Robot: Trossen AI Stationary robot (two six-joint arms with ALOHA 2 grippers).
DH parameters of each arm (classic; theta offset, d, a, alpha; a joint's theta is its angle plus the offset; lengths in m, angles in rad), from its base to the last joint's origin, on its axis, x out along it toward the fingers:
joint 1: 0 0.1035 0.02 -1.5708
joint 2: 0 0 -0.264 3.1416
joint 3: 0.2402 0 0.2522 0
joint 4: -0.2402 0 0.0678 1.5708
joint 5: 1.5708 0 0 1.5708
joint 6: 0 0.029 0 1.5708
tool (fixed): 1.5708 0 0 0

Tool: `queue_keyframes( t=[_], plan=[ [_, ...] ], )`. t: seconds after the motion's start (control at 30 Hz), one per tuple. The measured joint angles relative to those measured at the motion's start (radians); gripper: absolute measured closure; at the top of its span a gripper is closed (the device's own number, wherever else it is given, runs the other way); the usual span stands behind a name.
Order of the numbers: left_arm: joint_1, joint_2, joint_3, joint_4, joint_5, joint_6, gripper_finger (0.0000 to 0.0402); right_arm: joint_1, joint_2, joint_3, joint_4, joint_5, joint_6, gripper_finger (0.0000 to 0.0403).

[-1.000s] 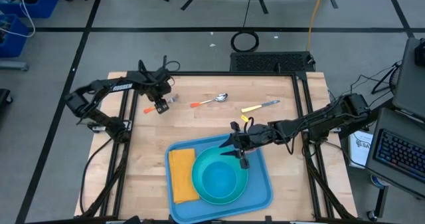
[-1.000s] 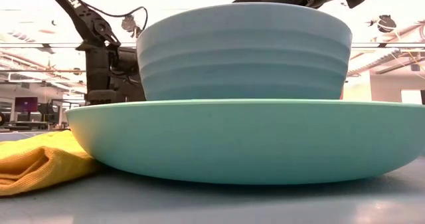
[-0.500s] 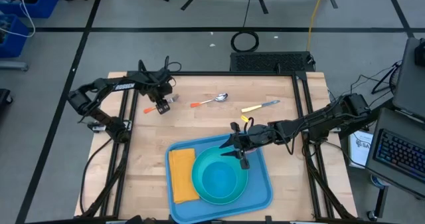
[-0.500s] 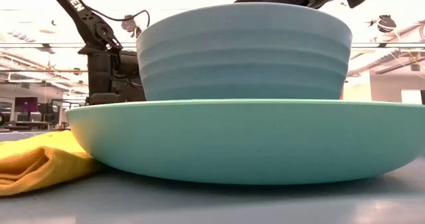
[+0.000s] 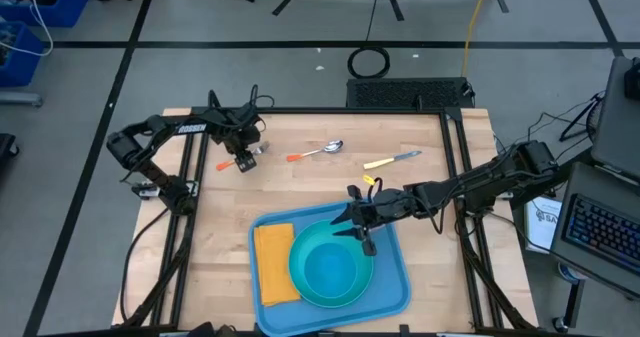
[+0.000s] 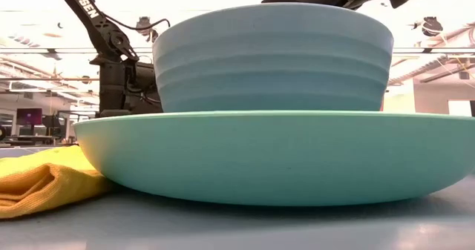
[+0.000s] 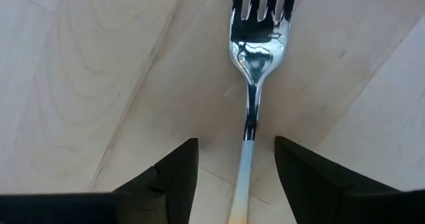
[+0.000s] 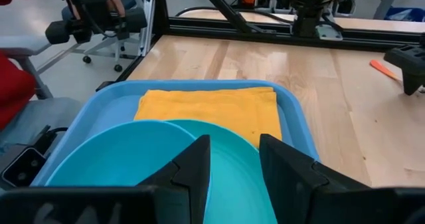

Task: Set up tray
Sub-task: Put the fork on top of the napkin

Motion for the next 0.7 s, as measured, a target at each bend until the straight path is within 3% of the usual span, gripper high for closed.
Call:
queue_keyframes(
  t=[0.4, 0.7],
  plan=[
    [0.002, 0.0, 0.0, 0.001, 0.017, 0.0, 0.0211, 0.0, 0.0, 0.0, 0.0, 0.0, 0.004, 0.028],
    [0.001, 0.001, -0.001, 0.001, 0.027, -0.001, 0.0316, 0.0, -0.001, 0.0, 0.0, 0.0, 0.004, 0.028]
  ],
)
